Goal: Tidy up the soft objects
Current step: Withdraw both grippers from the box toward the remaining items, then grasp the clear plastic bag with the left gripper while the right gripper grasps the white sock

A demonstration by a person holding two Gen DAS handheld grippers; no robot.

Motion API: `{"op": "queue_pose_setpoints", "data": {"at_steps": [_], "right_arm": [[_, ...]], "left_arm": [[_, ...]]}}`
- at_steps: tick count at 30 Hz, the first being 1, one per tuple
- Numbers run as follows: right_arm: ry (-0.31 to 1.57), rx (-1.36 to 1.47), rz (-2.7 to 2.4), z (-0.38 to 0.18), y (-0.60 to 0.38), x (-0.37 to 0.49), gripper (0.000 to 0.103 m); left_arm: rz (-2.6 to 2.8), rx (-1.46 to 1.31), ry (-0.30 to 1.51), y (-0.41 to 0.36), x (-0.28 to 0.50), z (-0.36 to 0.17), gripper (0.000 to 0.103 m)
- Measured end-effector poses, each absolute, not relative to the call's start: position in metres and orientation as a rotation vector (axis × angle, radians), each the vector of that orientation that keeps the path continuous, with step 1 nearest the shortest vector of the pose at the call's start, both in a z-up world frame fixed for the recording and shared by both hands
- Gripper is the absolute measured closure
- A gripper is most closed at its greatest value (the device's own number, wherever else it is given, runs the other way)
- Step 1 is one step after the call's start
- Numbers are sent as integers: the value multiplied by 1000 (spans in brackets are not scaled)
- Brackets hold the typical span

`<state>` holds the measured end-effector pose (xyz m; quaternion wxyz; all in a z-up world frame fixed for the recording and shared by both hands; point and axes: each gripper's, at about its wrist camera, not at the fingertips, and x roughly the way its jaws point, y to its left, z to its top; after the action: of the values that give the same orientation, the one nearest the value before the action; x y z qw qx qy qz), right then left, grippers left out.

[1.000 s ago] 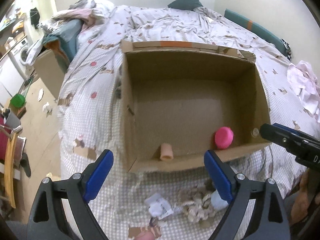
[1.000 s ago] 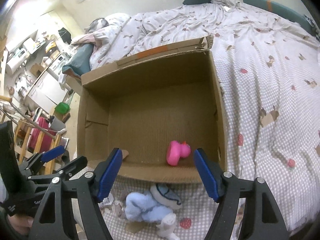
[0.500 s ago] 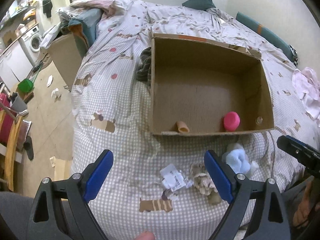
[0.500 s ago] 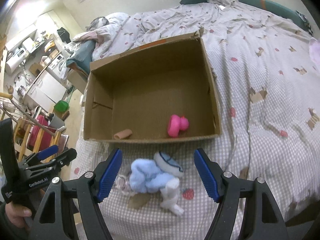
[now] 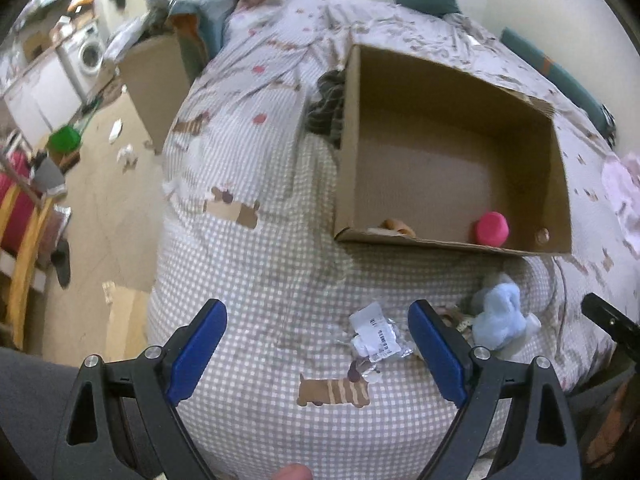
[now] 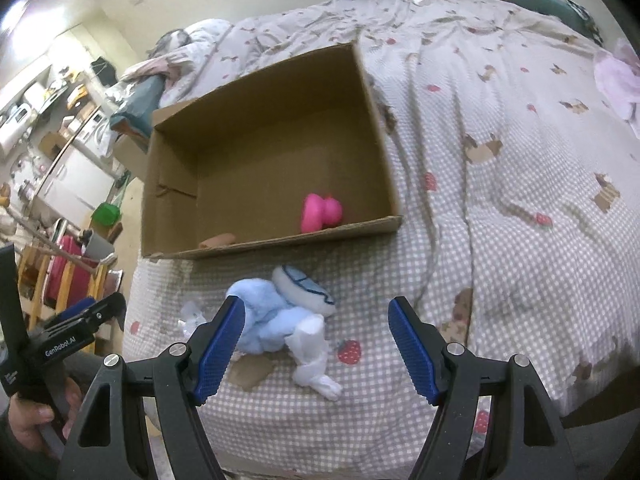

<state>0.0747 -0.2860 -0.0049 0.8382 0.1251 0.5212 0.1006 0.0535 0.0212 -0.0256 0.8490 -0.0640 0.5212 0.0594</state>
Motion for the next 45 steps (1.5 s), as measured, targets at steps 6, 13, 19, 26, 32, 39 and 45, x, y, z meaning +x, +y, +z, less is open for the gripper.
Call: {"op": "queue_pose_setpoints", "data": {"at_steps": [6, 13, 19, 26, 32, 39, 45], "right_arm": [[1111, 339, 164, -10, -298, 83, 25], [1149, 394, 160, -19, -301, 91, 25], [1156, 402, 155, -21, -303, 91, 25], [1172, 404, 144, -26, -306, 91, 25], [1188, 390, 144, -29, -301, 93, 25], [1244, 435, 185, -40, -302, 92, 25], [1442, 257, 232, -76, -269, 88, 25]], "left_arm": [[115, -243, 1230, 29, 66, -59, 16], [57, -298, 1367, 11, 84, -100, 30], [37, -278, 1411, -5, 90, -123, 41], [33, -221, 1395, -14, 94, -124, 80], [175, -153, 1367, 8, 88, -112, 85], [49, -276, 1247, 16, 69, -56, 98], [13, -285, 1226, 17, 59, -45, 98]]}}
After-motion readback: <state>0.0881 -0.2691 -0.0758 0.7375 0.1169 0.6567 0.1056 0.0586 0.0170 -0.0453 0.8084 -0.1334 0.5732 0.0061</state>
